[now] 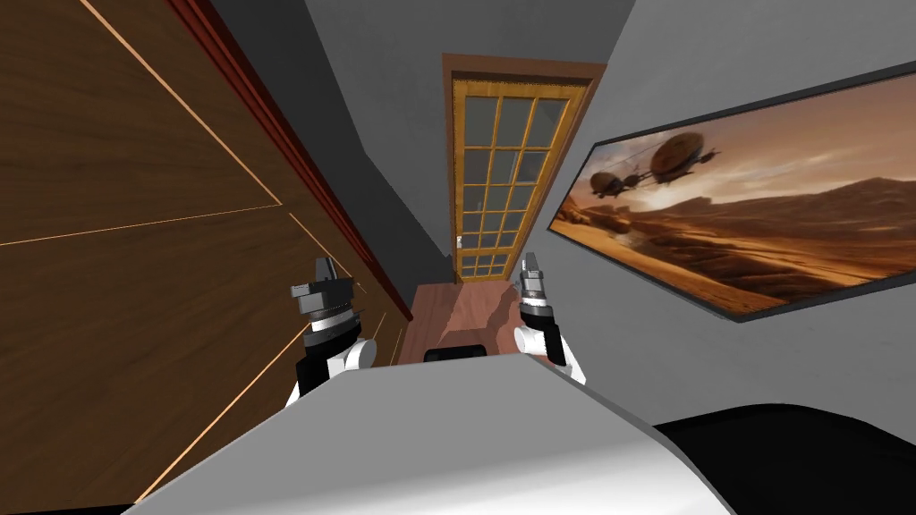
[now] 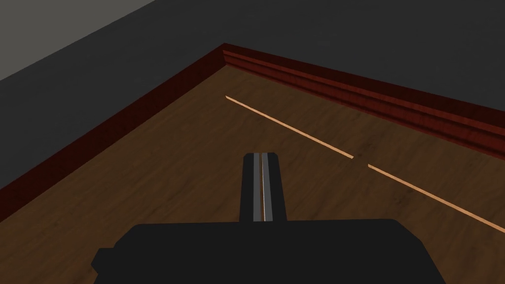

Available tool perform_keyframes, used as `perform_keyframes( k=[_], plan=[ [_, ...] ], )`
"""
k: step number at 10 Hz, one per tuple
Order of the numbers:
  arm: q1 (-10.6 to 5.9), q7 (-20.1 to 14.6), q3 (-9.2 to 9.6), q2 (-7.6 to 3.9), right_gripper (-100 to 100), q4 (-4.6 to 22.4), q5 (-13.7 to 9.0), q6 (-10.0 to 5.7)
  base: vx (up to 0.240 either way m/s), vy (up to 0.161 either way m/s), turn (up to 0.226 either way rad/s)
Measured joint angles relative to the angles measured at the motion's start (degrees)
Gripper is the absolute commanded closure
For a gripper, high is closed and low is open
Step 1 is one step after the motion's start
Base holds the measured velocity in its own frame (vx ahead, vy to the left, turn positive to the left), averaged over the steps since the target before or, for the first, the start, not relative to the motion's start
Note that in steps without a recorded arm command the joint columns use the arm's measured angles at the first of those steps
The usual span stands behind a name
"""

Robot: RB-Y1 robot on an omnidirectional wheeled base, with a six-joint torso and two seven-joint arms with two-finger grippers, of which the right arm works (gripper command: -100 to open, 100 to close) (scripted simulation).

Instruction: Pull the door open

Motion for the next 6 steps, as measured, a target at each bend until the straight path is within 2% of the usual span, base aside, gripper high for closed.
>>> perform_keyframes(
  k=[6],
  plan=[
    [-1.04,7.2,-0.38,-0.46,-100,6.0,-1.3,-1.39,0.099,-0.014,0.074]
  ],
)
